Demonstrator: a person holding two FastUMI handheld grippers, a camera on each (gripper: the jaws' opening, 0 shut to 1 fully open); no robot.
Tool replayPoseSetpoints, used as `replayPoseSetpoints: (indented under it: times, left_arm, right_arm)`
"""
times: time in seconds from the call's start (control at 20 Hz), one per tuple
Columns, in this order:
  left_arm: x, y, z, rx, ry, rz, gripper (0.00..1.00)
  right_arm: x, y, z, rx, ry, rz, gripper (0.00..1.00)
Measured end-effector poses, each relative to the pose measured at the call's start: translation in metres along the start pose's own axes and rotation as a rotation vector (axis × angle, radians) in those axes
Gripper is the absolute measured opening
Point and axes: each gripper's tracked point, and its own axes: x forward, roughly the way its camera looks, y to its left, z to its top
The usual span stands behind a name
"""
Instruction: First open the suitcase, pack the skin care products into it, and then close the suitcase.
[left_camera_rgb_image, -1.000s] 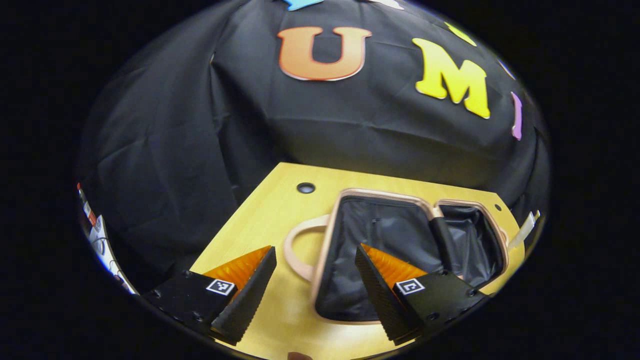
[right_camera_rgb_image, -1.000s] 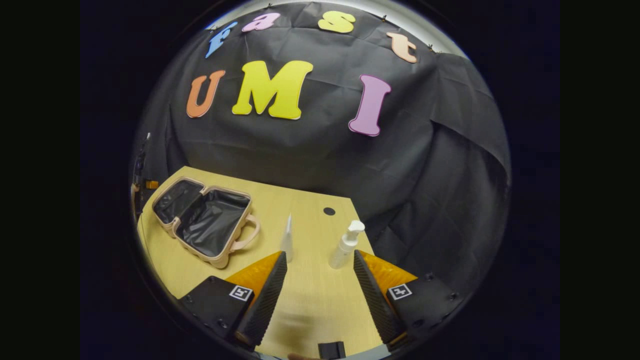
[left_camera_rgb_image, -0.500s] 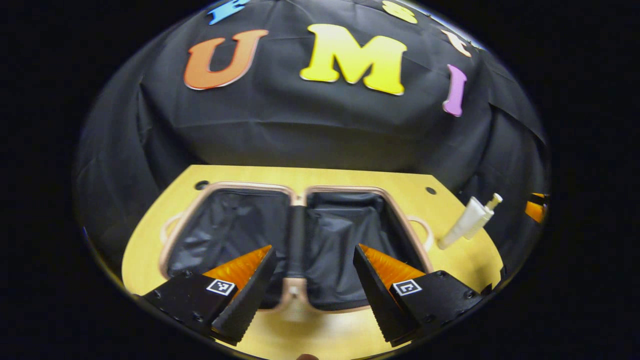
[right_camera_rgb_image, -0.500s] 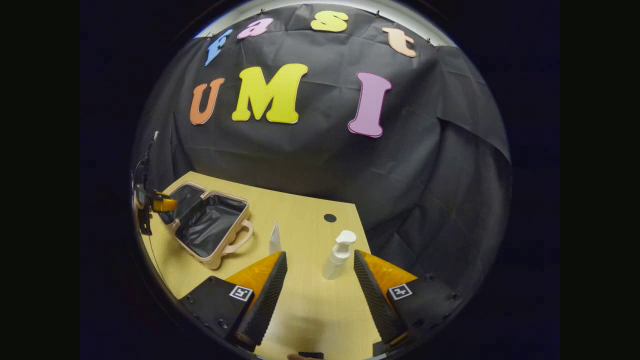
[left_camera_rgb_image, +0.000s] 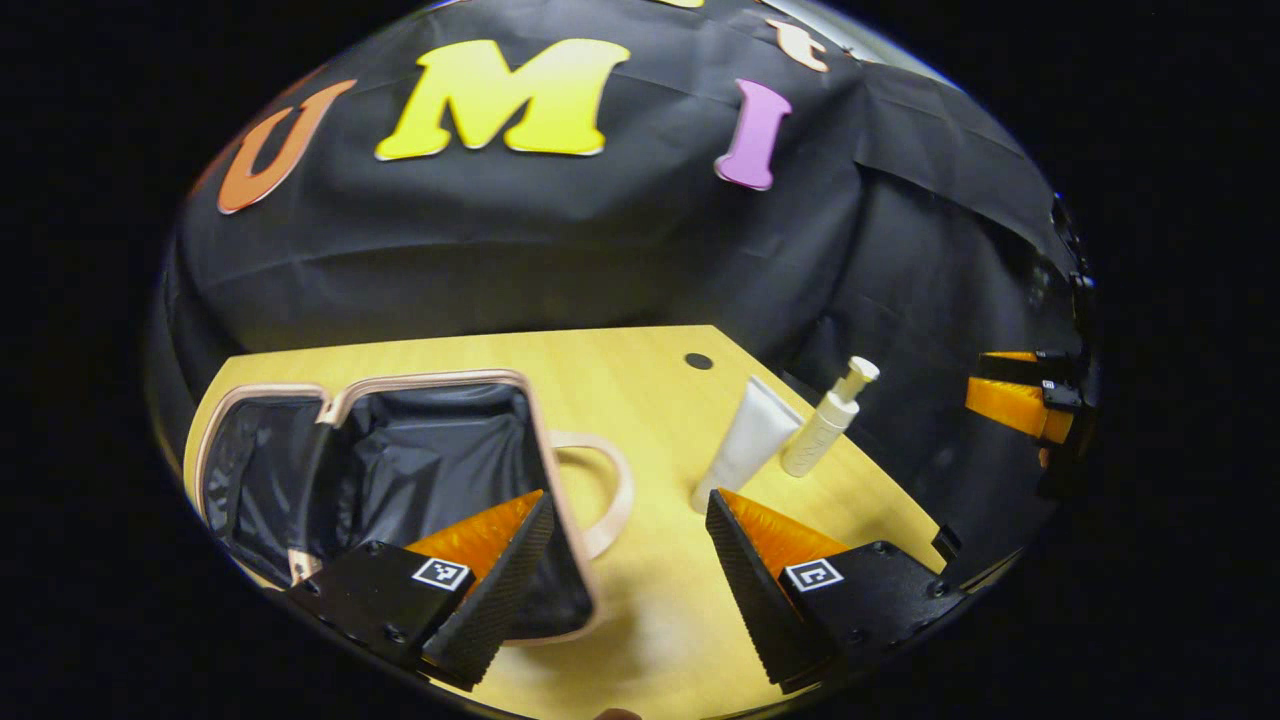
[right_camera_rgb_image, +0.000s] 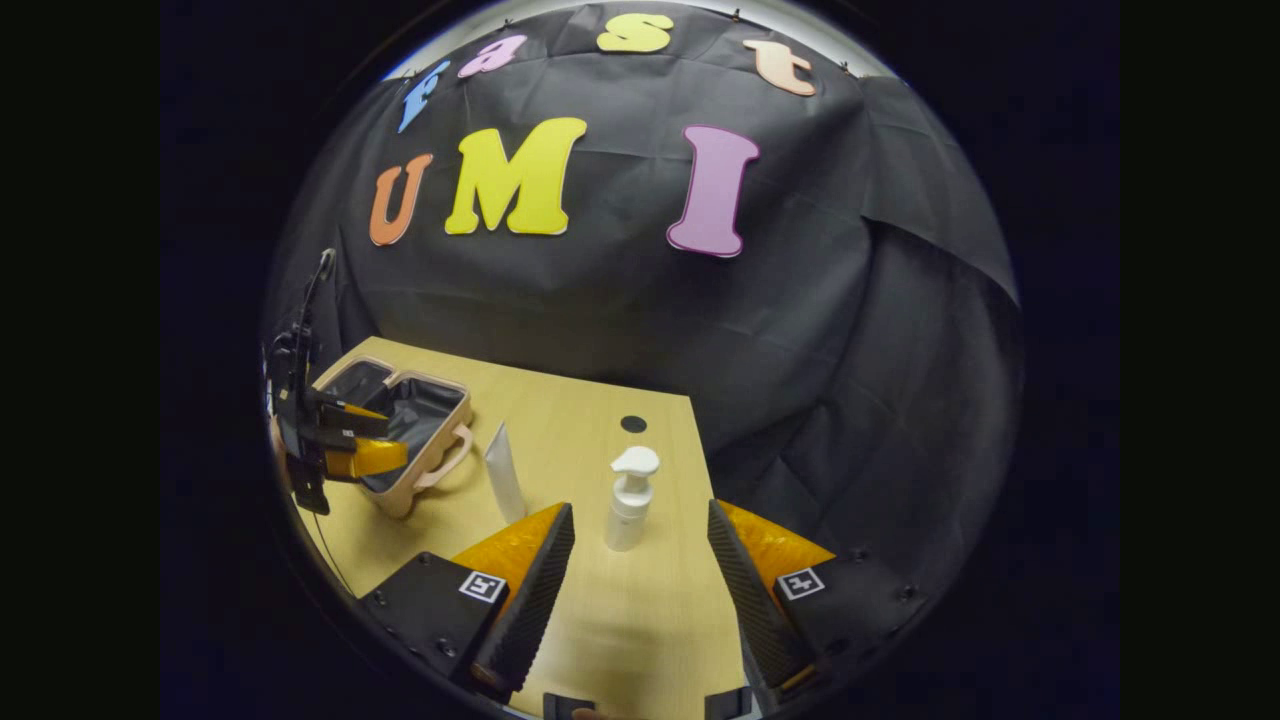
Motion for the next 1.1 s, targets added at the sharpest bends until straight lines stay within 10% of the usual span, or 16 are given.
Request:
replayPoseSetpoints:
  times: [0.25, 0.7, 1.1]
  left_arm:
    - [0.047, -0.054, -0.011, 0.026, 0.049, -0.096, 0.99]
    - [0.124, -0.048, -0.025, -0.057, 0.063, 0.041, 0.98]
    - [0.139, -0.041, -0.043, -0.095, 0.136, 0.113, 0.54]
  right_arm:
    - [0.005, -0.026, -0.014, -0.001, 0.025, -0.013, 0.80]
    - [0.029, -0.049, -0.051, -0.010, 0.100, 0.021, 0.80]
    - [0.098, -0.032, -0.074, 0.053, 0.115, 0.105, 0.80]
